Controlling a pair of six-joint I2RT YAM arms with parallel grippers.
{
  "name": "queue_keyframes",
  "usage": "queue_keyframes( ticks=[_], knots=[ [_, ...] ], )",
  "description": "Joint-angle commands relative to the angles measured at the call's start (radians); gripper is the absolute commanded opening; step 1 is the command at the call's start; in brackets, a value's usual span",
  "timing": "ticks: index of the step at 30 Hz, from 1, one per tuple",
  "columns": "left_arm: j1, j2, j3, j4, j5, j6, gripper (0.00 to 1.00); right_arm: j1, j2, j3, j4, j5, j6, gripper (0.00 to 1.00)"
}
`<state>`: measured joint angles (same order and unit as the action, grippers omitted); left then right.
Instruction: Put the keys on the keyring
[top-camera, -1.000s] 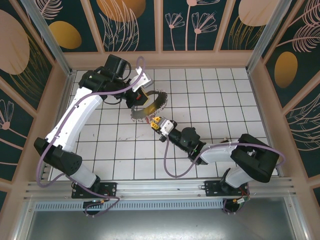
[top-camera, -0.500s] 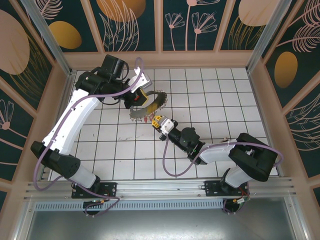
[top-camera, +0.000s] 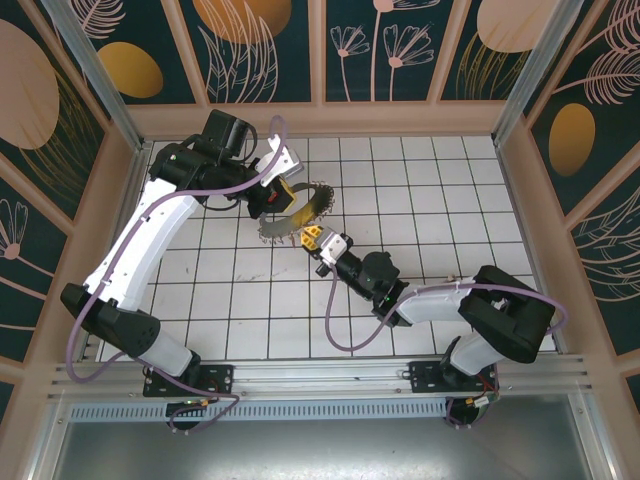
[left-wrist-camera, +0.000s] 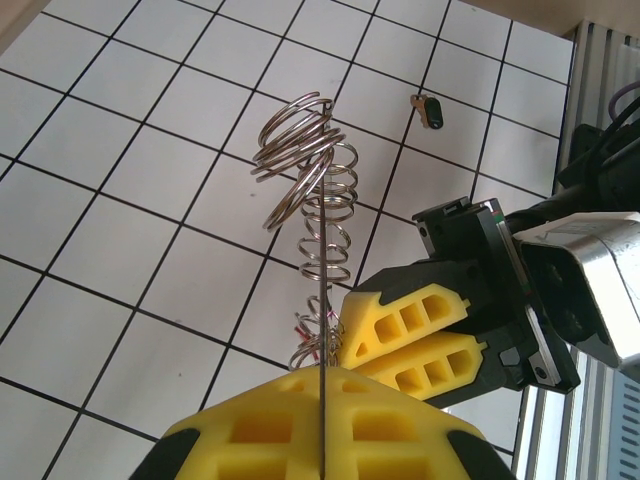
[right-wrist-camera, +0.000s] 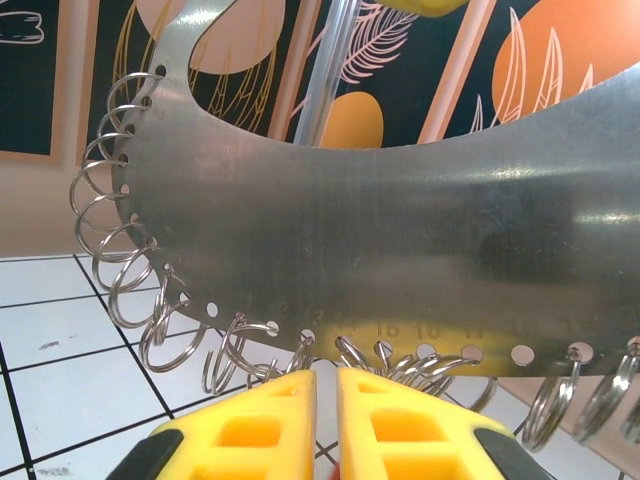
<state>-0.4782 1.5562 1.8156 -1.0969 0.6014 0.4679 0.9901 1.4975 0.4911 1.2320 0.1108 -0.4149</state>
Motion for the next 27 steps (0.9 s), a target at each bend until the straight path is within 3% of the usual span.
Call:
queue_keyframes(
  ticks=[1,27],
  knots=[
    [-0.001,-0.036,-0.005,-0.002,0.034,0.019,0.00,0.002,0.010,0.027,-0.011,-0.009,-0.015,0.14],
    [-0.001,-0.040,-0.010,0.000,0.029,0.015,0.01,0.003,0.040,-0.005,0.015,0.039,0.019,0.19]
  ],
)
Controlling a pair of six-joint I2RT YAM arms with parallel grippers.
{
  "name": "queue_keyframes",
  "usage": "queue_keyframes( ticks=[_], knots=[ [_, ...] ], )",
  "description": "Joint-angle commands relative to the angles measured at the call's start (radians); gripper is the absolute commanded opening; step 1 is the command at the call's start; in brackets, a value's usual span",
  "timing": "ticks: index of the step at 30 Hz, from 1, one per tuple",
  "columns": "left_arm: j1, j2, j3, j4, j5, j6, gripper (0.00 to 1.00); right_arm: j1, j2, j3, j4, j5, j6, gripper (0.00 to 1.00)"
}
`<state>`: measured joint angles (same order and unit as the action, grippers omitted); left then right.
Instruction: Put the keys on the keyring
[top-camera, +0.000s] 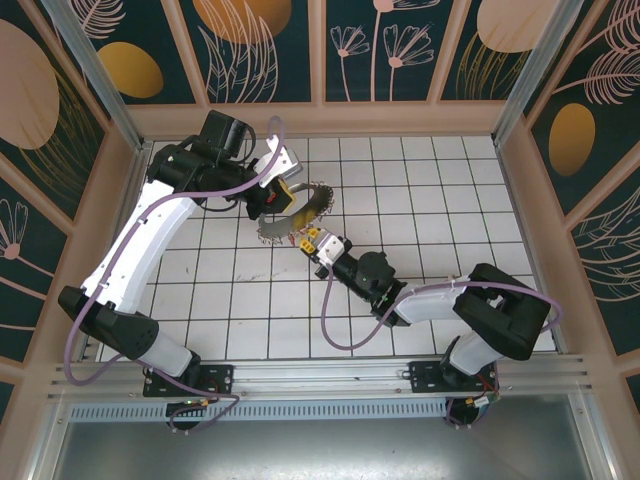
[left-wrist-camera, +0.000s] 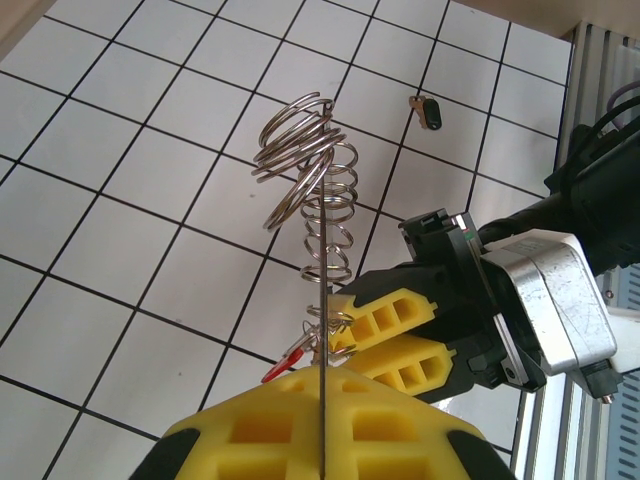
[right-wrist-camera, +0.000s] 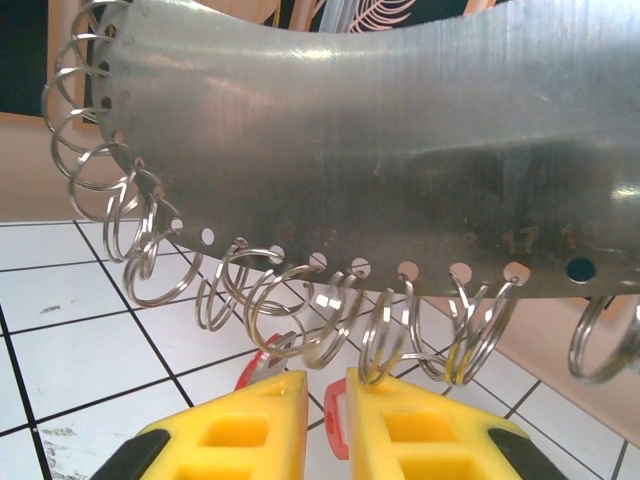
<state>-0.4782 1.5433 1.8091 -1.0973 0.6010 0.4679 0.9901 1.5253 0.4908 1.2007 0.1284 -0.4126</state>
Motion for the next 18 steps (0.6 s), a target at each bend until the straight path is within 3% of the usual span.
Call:
queue_keyframes(
  ticks=[1,10,18],
  knots=[
    [-0.002,-0.028,-0.005,0.002,0.030,0.015,0.01,0.002,0.012,-0.004,0.053,0.024,0.017,0.19],
    [-0.002,-0.027,-0.010,0.004,0.027,0.012,0.01,0.005,0.005,0.009,0.051,-0.075,0.012,0.17],
    [-0.002,-0.028,-0.014,0.007,0.023,0.011,0.02,0.004,0.009,0.010,0.078,-0.044,0.003,0.15]
  ],
)
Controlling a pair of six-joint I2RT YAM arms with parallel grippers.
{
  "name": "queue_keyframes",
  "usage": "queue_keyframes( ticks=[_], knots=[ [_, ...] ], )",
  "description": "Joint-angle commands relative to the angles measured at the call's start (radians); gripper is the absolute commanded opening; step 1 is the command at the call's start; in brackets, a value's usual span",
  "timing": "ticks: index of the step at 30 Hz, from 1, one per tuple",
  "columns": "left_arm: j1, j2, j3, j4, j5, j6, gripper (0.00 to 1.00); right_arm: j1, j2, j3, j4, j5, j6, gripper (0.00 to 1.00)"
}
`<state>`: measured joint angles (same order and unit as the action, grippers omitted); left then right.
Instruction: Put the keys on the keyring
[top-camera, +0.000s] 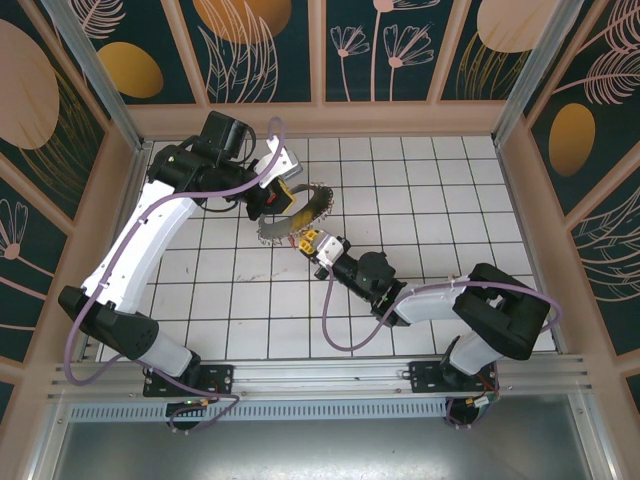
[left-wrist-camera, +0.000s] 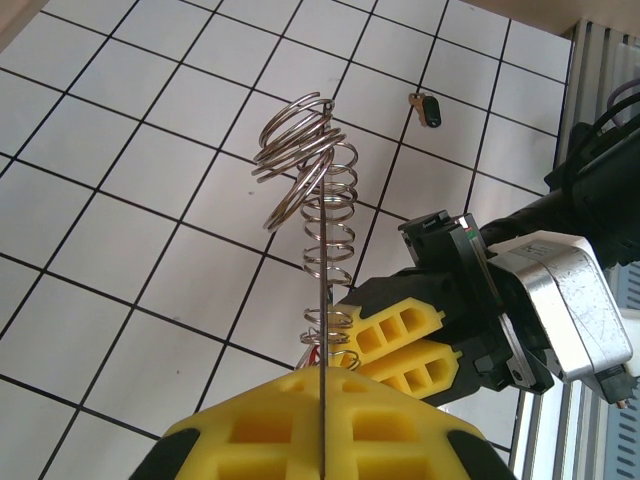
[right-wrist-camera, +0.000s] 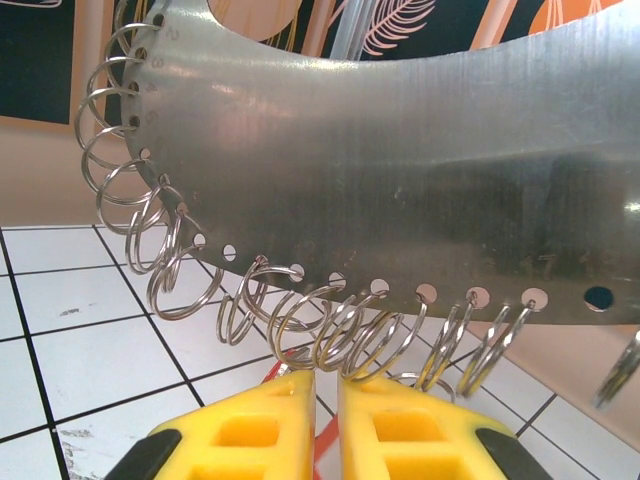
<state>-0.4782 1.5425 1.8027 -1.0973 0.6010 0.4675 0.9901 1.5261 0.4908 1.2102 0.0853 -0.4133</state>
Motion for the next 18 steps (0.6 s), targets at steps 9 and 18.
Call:
queue_keyframes(
  ticks=[9,18],
  knots=[
    [-0.002,-0.030,-0.007,0.010,0.016,0.008,0.02,0.007,0.017,0.009,0.034,0.017,0.017,0.17],
    [-0.002,-0.032,-0.011,0.012,0.012,0.008,0.02,0.011,-0.018,-0.031,0.030,0.020,0.024,0.16]
  ],
)
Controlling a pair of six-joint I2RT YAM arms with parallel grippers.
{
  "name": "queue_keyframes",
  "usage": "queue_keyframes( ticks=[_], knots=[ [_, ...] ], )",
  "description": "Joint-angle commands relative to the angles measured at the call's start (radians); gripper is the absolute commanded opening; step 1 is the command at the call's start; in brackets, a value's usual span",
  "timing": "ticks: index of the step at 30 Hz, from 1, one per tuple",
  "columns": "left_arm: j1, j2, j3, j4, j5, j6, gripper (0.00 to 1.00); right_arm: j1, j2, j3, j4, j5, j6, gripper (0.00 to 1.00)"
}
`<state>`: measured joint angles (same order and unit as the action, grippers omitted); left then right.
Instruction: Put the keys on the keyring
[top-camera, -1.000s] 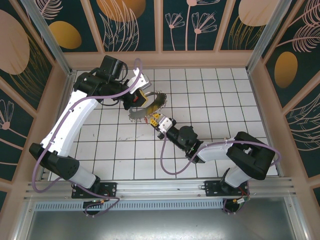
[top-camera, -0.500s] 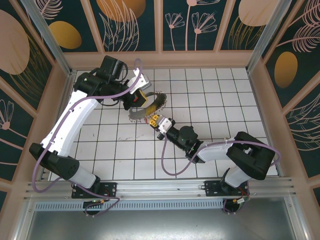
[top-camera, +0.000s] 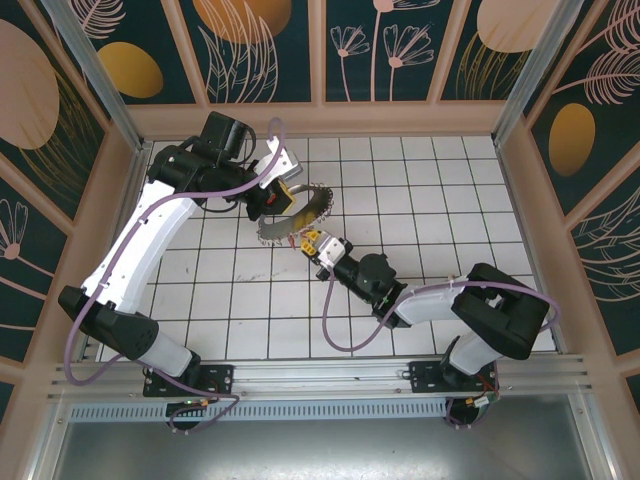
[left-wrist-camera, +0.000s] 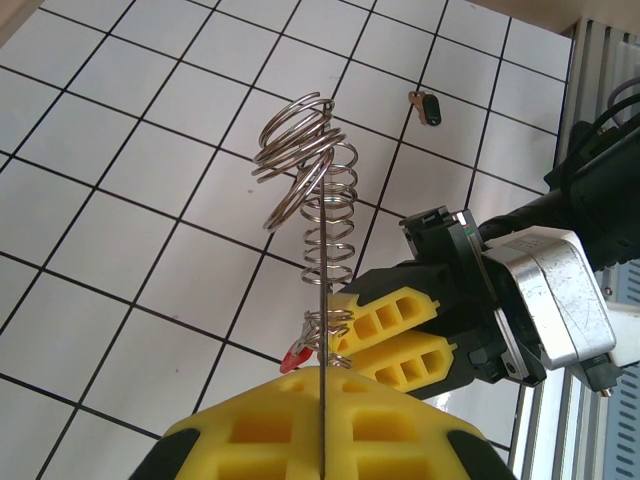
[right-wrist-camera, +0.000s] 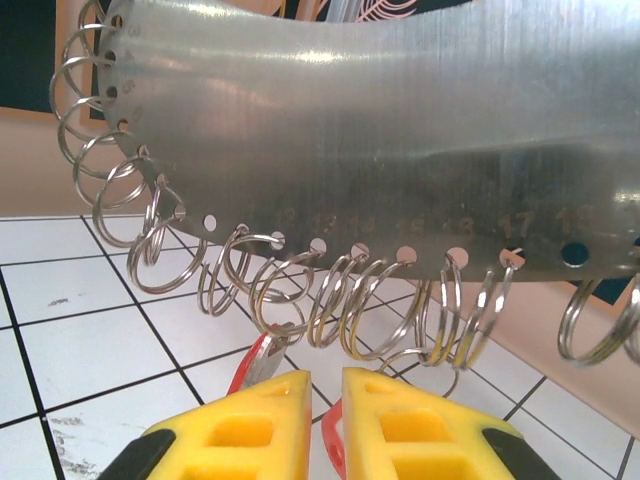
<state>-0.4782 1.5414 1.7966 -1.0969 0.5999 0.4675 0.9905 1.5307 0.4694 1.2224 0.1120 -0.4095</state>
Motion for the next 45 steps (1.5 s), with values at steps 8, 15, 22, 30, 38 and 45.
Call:
queue_keyframes(
  ticks=[8,15,22,30,38,45],
  knots=[
    [-0.002,-0.031,-0.012,0.015,0.011,0.007,0.02,0.018,-0.029,0.010,0.029,-0.035,0.005,0.15],
    [-0.002,-0.030,-0.013,0.016,0.011,0.003,0.03,0.018,-0.009,0.032,0.050,0.026,-0.019,0.16],
    [-0.002,-0.033,-0.013,0.018,0.002,0.003,0.03,0.024,-0.012,0.028,0.055,-0.009,-0.020,0.16],
    [-0.003,-0.029,-0.012,0.025,-0.003,-0.007,0.03,0.044,0.005,0.027,0.093,0.026,-0.018,0.15],
    [-0.002,-0.030,-0.013,0.027,-0.009,-0.009,0.04,0.062,0.041,0.044,0.144,0.096,-0.030,0.15],
    [-0.002,-0.033,-0.015,0.035,-0.032,-0.021,0.04,0.082,0.053,0.042,0.151,0.113,-0.020,0.16]
  ],
)
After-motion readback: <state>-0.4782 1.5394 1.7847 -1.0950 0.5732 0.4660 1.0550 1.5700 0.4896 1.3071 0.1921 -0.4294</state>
